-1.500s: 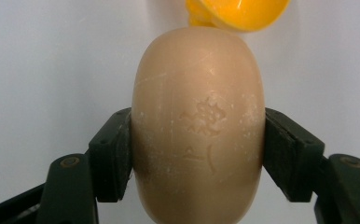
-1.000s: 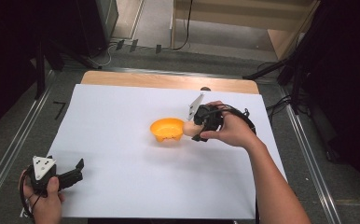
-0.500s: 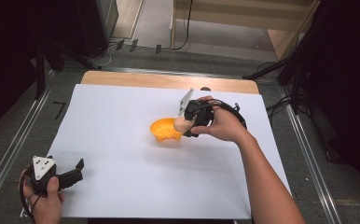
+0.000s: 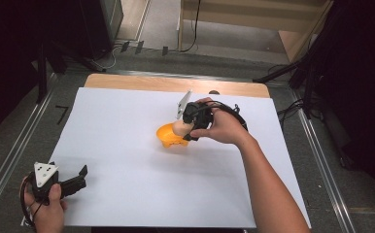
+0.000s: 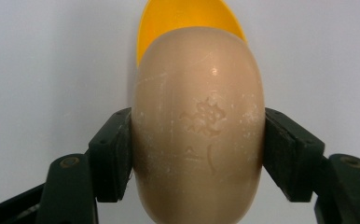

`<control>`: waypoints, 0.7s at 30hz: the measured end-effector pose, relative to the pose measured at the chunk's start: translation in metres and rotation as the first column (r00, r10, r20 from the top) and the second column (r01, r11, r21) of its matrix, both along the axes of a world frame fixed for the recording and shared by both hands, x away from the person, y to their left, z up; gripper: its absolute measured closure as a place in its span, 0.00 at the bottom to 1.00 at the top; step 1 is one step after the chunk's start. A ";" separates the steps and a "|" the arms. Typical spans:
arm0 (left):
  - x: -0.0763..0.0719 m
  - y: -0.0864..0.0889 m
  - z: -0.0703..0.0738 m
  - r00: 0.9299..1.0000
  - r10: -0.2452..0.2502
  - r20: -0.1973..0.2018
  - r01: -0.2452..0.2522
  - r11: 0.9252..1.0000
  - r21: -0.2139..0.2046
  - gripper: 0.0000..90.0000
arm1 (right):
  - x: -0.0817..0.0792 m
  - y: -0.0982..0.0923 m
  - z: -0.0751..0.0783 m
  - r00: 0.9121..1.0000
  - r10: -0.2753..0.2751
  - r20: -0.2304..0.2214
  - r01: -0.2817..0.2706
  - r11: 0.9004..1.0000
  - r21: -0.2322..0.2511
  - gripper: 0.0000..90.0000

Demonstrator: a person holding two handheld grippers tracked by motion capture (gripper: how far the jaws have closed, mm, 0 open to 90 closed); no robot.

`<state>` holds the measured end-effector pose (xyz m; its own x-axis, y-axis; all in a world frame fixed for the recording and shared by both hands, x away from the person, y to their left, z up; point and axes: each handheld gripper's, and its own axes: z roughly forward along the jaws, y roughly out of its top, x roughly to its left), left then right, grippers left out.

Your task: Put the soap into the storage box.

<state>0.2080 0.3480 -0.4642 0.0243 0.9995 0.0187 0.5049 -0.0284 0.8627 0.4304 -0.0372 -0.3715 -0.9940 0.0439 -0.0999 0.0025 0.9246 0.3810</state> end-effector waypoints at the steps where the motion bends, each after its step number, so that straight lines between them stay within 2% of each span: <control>1: 0.000 0.000 0.000 1.000 -0.001 -0.001 0.001 1.000 0.000 0.00 | 0.000 0.001 0.000 1.000 0.005 0.002 -0.005 1.000 0.001 0.37; 12: 0.000 0.000 0.000 1.000 0.000 -0.004 0.000 1.000 0.001 0.00 | 0.006 0.010 -0.006 1.000 0.020 -0.007 -0.020 1.000 0.017 0.37; 21: 0.000 0.000 0.000 1.000 -0.002 -0.003 0.002 1.000 0.000 0.00 | 0.008 0.020 -0.007 0.999 0.040 -0.007 -0.040 0.999 0.000 0.37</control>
<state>0.2082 0.3481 -0.4642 0.0260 0.9995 0.0185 0.5072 -0.0291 0.8614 0.4381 -0.0170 -0.3790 -0.9956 0.0046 -0.0932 -0.0314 0.9239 0.3813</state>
